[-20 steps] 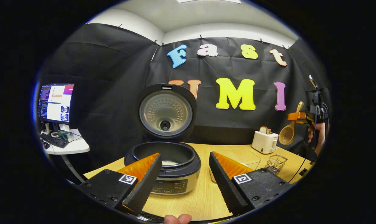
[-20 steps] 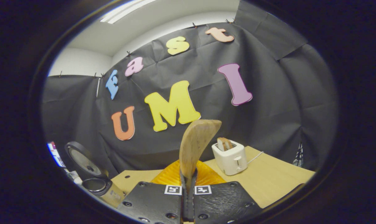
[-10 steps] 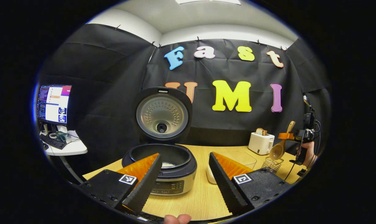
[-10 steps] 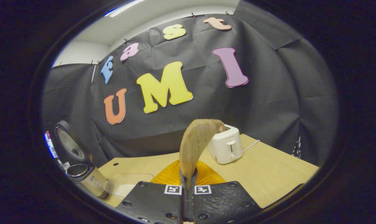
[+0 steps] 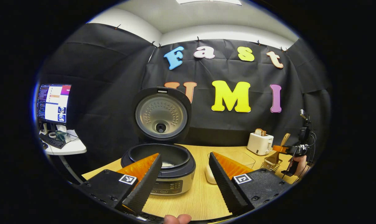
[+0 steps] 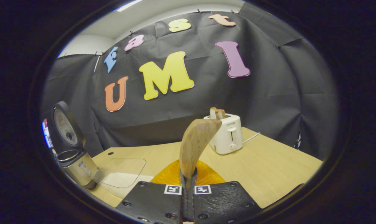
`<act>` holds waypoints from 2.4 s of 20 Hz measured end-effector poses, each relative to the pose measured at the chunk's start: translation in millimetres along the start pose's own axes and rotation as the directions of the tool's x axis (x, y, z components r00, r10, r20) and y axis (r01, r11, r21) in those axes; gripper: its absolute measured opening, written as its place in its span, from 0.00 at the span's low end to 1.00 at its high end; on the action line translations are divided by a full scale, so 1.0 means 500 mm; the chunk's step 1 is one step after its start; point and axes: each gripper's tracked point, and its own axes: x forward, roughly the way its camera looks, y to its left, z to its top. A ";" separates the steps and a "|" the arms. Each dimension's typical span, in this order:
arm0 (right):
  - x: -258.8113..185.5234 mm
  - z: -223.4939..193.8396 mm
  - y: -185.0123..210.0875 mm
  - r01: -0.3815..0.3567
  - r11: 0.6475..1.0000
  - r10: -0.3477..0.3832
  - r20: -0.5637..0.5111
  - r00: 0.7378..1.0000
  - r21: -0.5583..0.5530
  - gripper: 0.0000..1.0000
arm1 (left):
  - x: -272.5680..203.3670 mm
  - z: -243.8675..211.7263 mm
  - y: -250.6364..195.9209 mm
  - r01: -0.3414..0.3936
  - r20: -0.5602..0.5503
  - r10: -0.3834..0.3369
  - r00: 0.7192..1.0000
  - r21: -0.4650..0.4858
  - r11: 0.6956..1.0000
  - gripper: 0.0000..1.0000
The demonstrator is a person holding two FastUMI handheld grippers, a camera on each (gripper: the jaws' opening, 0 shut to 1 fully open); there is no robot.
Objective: Close the left gripper, press the button to open the rice cooker; take a wooden spoon from the chopstick holder with the right hand, scoop a spoonful of rice and pour it into the rice cooker, then put the wooden spoon back into the chopstick holder.
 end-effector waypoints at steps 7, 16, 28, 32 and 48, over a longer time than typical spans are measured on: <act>0.021 -0.028 -0.023 0.006 0.998 -0.005 -0.030 1.000 0.056 0.05 | 0.001 -0.007 -0.004 0.002 -0.009 -0.002 1.000 0.011 1.000 0.97; 0.000 -0.025 -0.050 0.017 0.997 -0.016 -0.021 1.000 0.074 0.61 | 0.004 -0.010 -0.035 0.026 -0.016 -0.025 1.000 0.024 0.999 0.97; -0.218 -0.007 -0.063 0.009 0.997 -0.009 -0.001 1.000 -0.072 0.93 | 0.001 0.080 -0.067 0.026 0.068 -0.032 0.997 0.087 0.996 0.96; -0.284 0.029 -0.010 -0.090 0.983 0.100 0.054 0.994 -0.159 0.91 | 0.055 0.195 -0.016 -0.024 0.097 0.012 0.995 0.119 0.993 0.96; -0.323 0.038 0.135 -0.328 0.917 0.348 0.052 0.936 -0.228 0.92 | 0.397 0.414 0.165 -0.094 -0.087 0.109 0.990 0.154 0.984 0.98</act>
